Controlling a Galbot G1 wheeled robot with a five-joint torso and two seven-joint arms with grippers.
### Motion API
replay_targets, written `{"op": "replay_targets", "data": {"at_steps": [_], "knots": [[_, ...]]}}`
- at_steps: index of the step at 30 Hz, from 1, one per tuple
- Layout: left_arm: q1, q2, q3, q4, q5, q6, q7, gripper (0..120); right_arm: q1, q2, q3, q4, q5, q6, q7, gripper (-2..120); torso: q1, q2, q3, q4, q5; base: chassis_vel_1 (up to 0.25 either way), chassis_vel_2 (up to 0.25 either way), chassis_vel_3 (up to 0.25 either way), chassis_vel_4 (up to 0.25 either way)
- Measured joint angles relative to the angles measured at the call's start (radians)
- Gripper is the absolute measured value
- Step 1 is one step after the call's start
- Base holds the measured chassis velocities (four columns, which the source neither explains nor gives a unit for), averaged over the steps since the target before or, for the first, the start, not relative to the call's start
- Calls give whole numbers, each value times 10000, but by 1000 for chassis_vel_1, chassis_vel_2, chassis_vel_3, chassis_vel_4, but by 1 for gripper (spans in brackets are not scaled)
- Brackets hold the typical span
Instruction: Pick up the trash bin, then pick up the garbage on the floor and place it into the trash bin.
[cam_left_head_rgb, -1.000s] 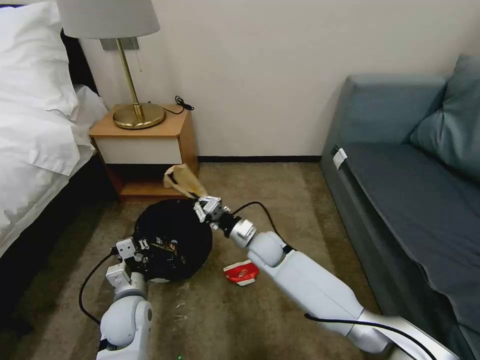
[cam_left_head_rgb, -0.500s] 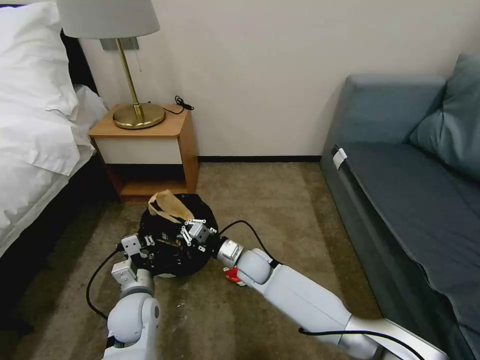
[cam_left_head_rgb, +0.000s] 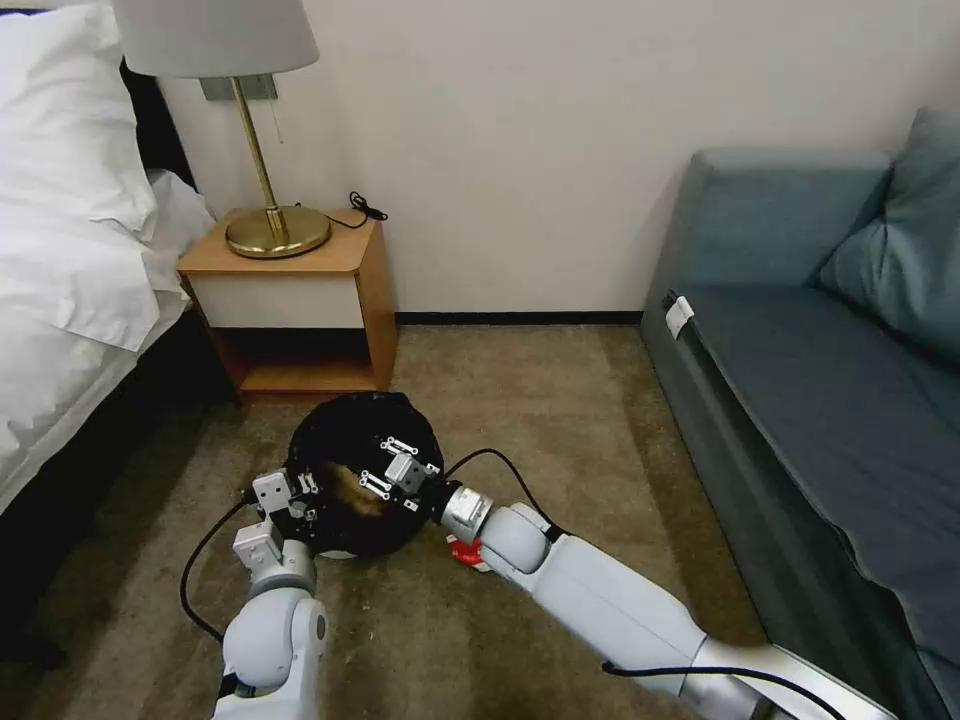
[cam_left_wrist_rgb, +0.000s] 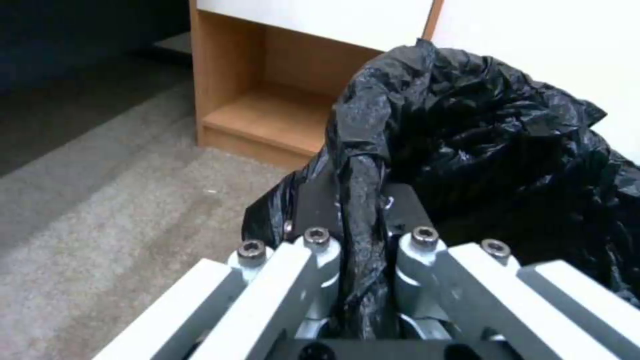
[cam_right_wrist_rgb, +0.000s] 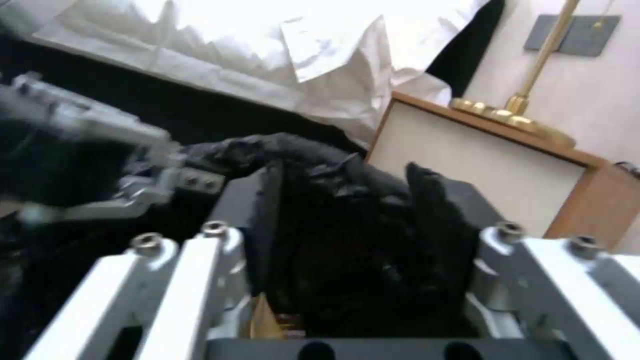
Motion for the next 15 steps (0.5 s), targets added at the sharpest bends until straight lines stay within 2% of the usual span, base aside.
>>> {"op": "replay_targets", "data": {"at_steps": [1, 2, 3, 4, 6, 9, 10, 11, 15], "knots": [[8, 18, -42, -7, 0, 0, 0, 5, 59, -27, 41, 53, 24, -97, 75, 62, 0, 0, 0, 0, 0, 0, 0, 0, 0], [8, 18, -42, -7, 0, 0, 0, 5, 59, -27, 41, 53, 24, -97, 75, 62, 0, 0, 0, 0, 0, 0, 0, 0, 0], [18, 44, -161, -42, -6, 1, -1, 5, 225, -97, 167, 126, 76, -334, 216, 68, 0, 0, 0, 0, 0, 0, 0, 0, 0], [18, 44, -161, -42, -6, 1, -1, 5, 225, -97, 167, 126, 76, -334, 216, 68, 0, 0, 0, 0, 0, 0, 0, 0, 0], [23, 77, -424, -83, -88, 1, -2, 5, 599, -222, 478, 67, 113, -807, 307, 79, 0, 0, 0, 0, 0, 0, 0, 0, 0], [24, 83, -483, -90, -113, 1, -2, 5, 655, -239, 524, 34, 115, -862, 308, 85, 0, 0, 0, 0, 0, 0, 0, 0, 0], [24, 96, -660, -119, -182, 1, -2, 5, 862, -307, 680, -134, 116, -1043, 281, 91, 0, 0, 0, 0, 0, 0, 0, 0, 0], [33, 123, -895, -158, -296, 2, 17, 5, 1156, -400, 893, -508, 117, -1180, -100, 97, 0, 0, 0, 0, 1, 0, 0, 0, 0], [67, 194, -1225, -207, -505, 1, 44, 5, 1679, -577, 1033, -1363, 115, -1241, -788, 99, 0, 0, 0, 3, 1, 0, 0, 0, 0]]}}
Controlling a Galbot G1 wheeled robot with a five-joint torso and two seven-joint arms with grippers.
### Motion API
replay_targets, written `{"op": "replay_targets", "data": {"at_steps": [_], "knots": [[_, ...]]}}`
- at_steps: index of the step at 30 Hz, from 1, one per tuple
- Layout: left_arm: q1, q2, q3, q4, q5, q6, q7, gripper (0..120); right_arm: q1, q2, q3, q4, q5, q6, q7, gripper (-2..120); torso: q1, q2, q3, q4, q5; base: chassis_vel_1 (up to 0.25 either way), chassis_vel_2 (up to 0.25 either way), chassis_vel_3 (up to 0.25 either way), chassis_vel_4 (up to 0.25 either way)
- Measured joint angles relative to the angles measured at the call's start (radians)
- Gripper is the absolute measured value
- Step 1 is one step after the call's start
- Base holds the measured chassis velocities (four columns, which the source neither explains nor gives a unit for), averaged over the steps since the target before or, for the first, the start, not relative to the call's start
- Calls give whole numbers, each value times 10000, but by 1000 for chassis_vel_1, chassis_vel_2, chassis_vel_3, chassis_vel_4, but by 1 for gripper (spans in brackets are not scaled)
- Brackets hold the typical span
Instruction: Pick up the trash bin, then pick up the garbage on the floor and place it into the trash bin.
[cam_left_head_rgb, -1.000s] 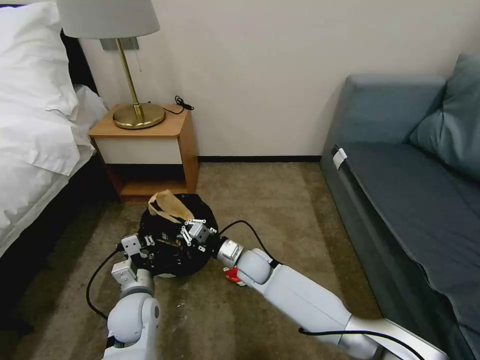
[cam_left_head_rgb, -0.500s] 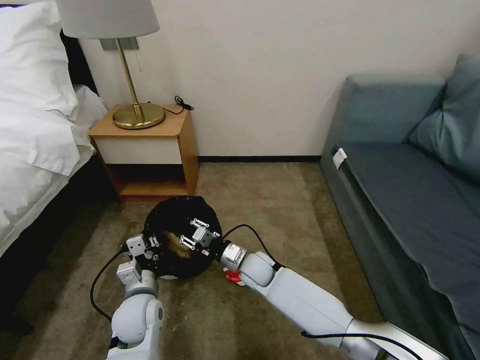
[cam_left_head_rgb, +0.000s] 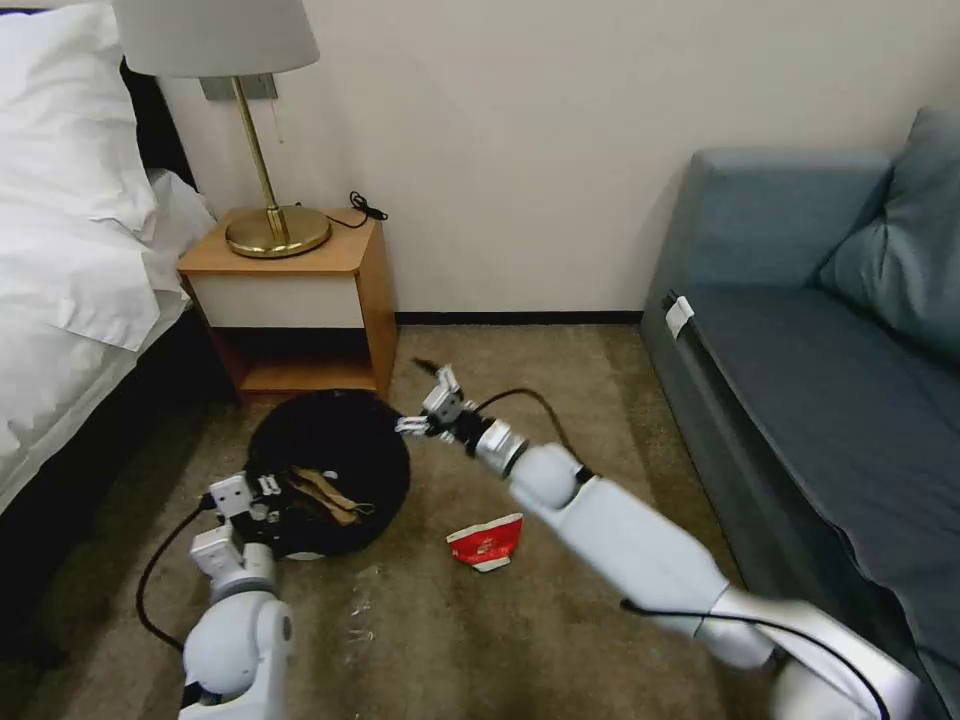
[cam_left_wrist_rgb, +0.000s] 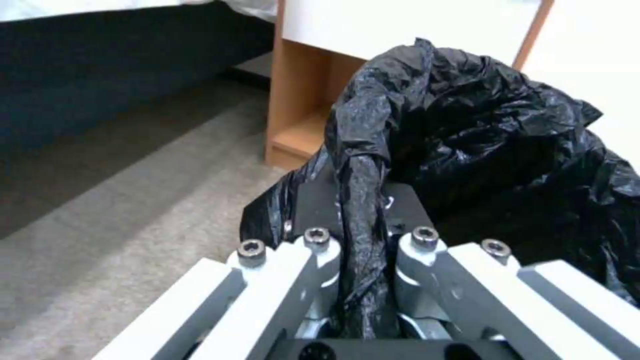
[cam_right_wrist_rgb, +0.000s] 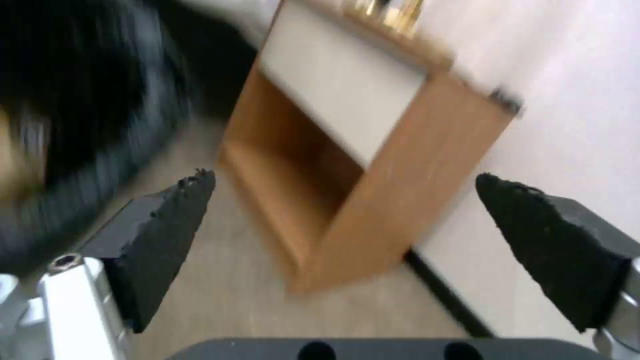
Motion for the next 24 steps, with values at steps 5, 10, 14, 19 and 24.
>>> {"op": "replay_targets", "data": {"at_steps": [5, 10, 14, 19, 24], "knots": [[42, 46, -261, -21, -200, 0, 112, 5, 929, -854, -1024, -939, 115, -536, -1773, 100, 0, 0, 0, -2, -1, 0, 0, 0, 0], [17, 44, -272, -65, -213, 15, 138, 5, 1084, -1303, -1367, -1096, -382, -780, -3319, 100, 1, 0, 0, -3, 1, 0, 0, 0, 0], [-52, 51, -267, -65, -178, 42, 131, 5, 1074, -1315, -1317, -1447, -1020, -597, -4817, 100, 0, 0, 0, -4, -1, 0, 0, 0, 0], [-178, 6, -136, -49, -39, 112, 99, 5, 751, -805, -1197, -2175, -1472, -54, -6214, 100, 1, 0, -1, 0, 0, 0, 0, 0, 0], [-186, -63, 42, -76, 85, 205, 162, 5, 413, -682, -1095, -2427, -2220, 92, -7265, 100, 0, 0, -1, -3, -1, 0, 0, 0, 0]]}}
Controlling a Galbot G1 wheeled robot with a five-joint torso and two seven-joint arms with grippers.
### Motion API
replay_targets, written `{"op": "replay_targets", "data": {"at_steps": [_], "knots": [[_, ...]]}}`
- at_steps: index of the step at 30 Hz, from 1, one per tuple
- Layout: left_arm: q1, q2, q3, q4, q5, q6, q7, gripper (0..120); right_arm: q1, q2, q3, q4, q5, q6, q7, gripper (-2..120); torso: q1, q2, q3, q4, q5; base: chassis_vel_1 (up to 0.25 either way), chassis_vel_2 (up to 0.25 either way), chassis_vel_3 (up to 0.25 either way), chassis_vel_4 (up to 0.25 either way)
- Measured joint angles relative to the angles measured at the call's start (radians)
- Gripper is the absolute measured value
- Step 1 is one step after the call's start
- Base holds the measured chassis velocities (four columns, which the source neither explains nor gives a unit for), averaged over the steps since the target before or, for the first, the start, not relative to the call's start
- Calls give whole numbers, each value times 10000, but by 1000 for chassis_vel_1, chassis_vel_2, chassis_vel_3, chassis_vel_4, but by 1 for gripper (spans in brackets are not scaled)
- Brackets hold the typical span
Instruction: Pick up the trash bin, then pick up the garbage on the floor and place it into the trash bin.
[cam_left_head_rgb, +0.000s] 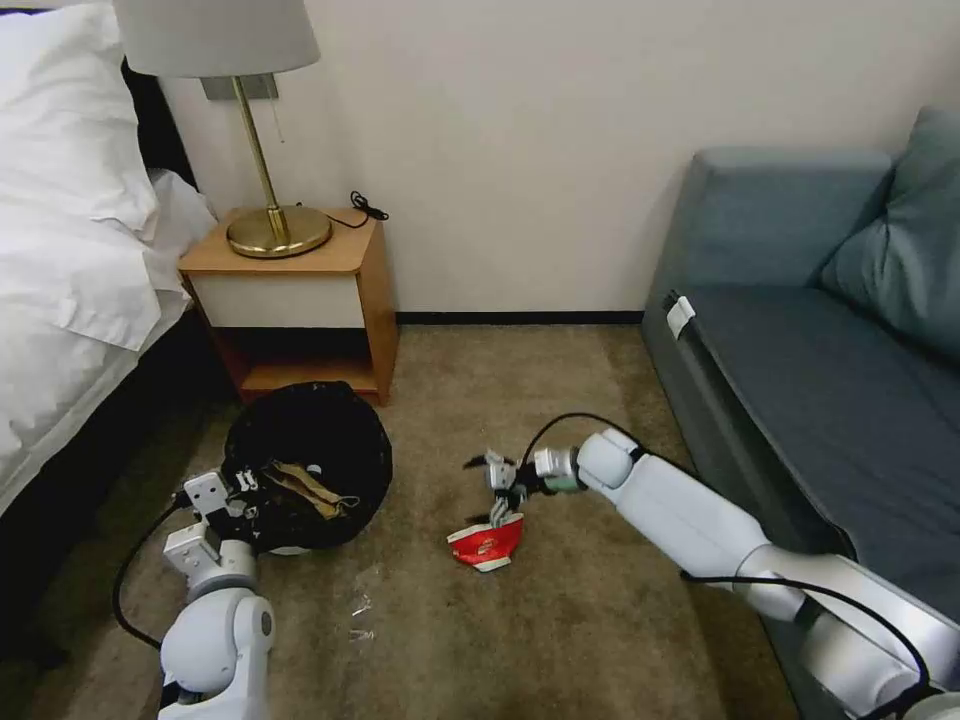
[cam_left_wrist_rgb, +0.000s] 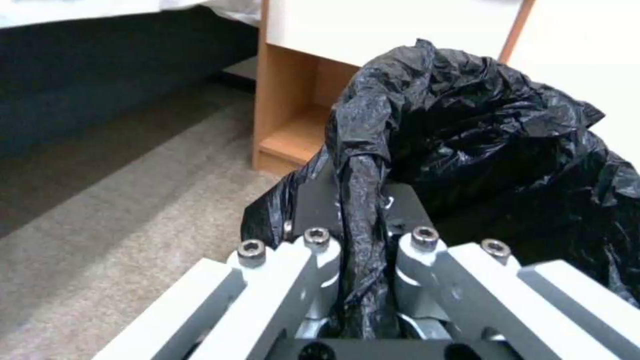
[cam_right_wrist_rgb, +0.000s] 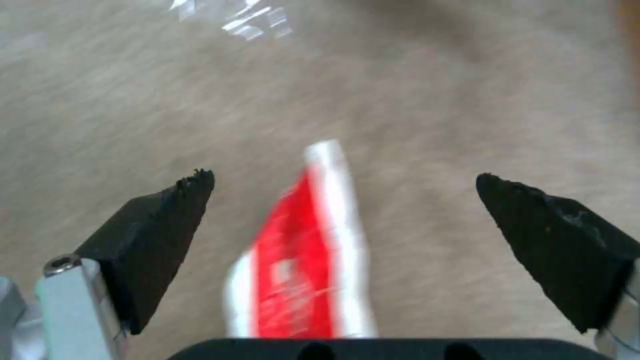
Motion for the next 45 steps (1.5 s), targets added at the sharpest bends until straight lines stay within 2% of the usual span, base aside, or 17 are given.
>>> {"op": "replay_targets", "data": {"at_steps": [4, 14, 27, 30, 32, 33, 35, 36, 38, 41, 43, 45], "knots": [[47, -68, 149, -35, 8, 4, 16, 5, -96, 118, 131, -250, -239, 59, -431, 100, 0, 0, 0, 0, 0, 0, 0, 0, 0], [145, -130, 371, -188, 82, 4, 11, 5, 78, 869, 245, -1469, -704, 375, -319, 100, 0, 0, -1, 3, 0, 0, 0, 0, 0], [400, -117, 331, -274, 82, -100, -1, 5, -246, 1314, 501, -2586, -1388, 815, -104, 99, 0, 0, 0, 1, 0, 0, 0, 0, 0], [420, -125, 329, -274, 81, -133, -4, 5, -244, 1321, 512, -2715, -1368, 853, 11, 92, 0, 2, -1, 1, -1, 0, 0, 0, 0], [419, -121, 326, -274, 68, -137, -5, 5, -233, 1302, 530, -2787, -1340, 861, 93, 81, 0, 1, -1, 1, -1, 0, 0, 0, 0], [419, -121, 326, -274, 68, -137, -5, 5, -233, 1302, 530, -2787, -1340, 861, 93, 81, 0, 1, -1, 1, -1, 0, 0, 0, 0], [395, -121, 328, -257, 60, -155, -7, 5, -199, 1293, 614, -2951, -1252, 888, 254, 70, 0, 1, -1, 1, 0, 0, 0, 0, 0], [395, -121, 328, -257, 60, -155, -7, 5, -199, 1293, 614, -2951, -1252, 888, 254, 70, 0, 1, -1, 1, 0, 0, 0, 0, 0], [384, -124, 347, -224, 59, -163, -11, 5, -185, 1276, 649, -3054, -1228, 918, 358, 57, 0, 1, 0, 1, -1, 0, 0, 0, 0], [383, -125, 349, -222, 59, -165, -11, 5, -179, 1281, 669, -3116, -1233, 947, 395, 53, 0, 1, 0, 1, -1, 0, 0, 0, 0], [382, -123, 348, -223, 59, -168, -20, 5, -175, 1311, 726, -3297, -1227, 1025, 495, 41, 0, 1, 0, 1, 0, 0, 0, 0, 0], [380, -123, 345, -224, 59, -169, -23, 5, -175, 1311, 728, -3304, -1222, 1027, 504, 37, 0, 1, 0, 1, 0, 0, 0, 0, 0]]}}
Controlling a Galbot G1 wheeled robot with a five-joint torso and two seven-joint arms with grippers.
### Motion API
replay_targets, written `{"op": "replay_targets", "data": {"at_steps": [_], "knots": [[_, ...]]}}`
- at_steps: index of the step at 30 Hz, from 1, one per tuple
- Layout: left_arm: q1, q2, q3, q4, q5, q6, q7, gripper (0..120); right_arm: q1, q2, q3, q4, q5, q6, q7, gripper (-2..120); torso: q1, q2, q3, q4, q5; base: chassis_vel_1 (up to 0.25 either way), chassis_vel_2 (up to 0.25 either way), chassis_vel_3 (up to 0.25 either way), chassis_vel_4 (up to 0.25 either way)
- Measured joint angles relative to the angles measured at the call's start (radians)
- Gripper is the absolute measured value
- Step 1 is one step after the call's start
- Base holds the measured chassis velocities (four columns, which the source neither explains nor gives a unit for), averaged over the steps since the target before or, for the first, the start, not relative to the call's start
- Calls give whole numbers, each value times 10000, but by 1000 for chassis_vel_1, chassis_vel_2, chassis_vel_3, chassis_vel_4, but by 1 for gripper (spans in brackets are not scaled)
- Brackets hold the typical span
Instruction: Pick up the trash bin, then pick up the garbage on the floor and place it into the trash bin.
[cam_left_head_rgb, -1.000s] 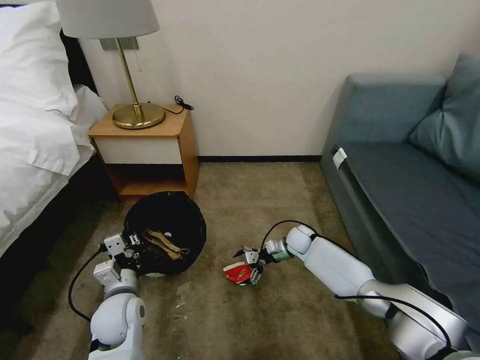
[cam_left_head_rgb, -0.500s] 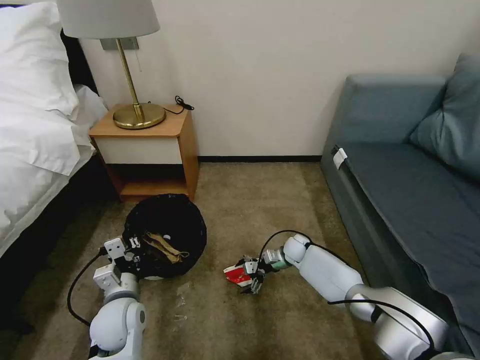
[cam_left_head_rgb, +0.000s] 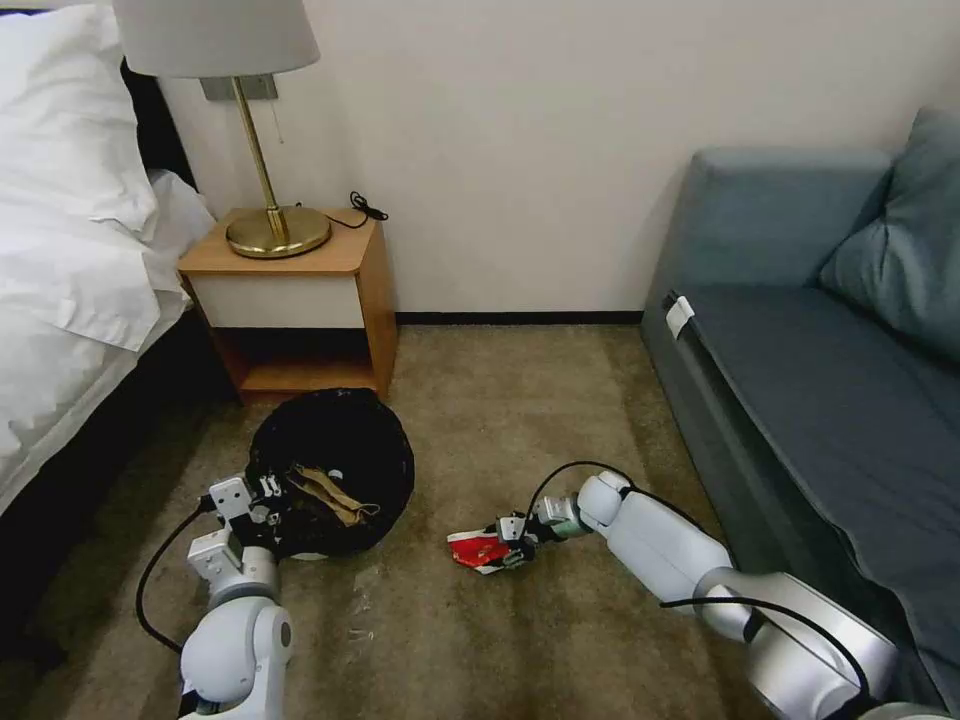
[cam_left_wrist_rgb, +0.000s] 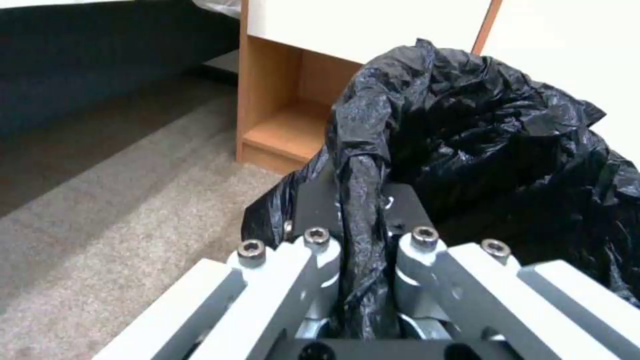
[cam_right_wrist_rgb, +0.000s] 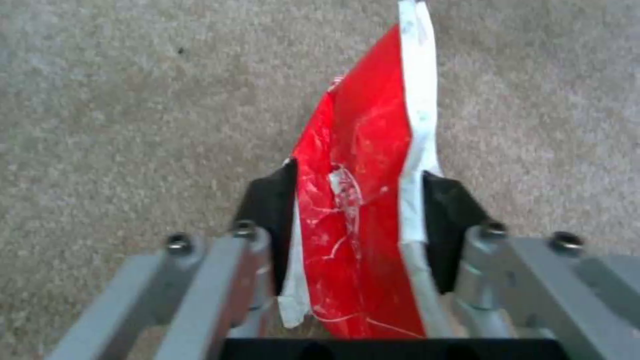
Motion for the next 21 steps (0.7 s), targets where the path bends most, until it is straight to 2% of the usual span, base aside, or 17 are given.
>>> {"op": "replay_targets", "data": {"at_steps": [2, 3, 5, 8, 10, 21], "knots": [[-6, 0, -9, -2, 0, 0, -7, 5, -3, 1, 2, -11, 36, 2, 22, 33, 0, 0, 0, 0, 0, 0, 0, 0, 0], [-23, 3, -21, -9, 1, -1, -17, 5, -23, -5, -2, -14, 157, 3, 53, 22, 0, 0, 0, 0, 0, 0, 0, 0, 0], [-46, 6, -28, -13, 1, -1, -39, 5, -55, -21, -25, 4, 250, 1, 78, 14, 0, 0, 0, 0, 0, 0, 0, 0, 0], [-52, 7, -29, -15, 1, -1, -42, 5, -63, -30, -36, 11, 308, -2, 93, 9, 0, 0, 0, 0, 0, 0, 0, 0, 0], [-58, 8, -38, -15, -5, -2, -49, 5, -67, -61, -66, 18, 419, -15, 143, 0, 0, 0, 0, 0, 0, 0, 0, 0, 0], [-139, 21, -50, 77, -38, -3, -54, 5, -156, -203, -4, 214, 697, -52, 277, 0, 0, 0, 0, 0, 0, 0, 0, 0, 0]]}}
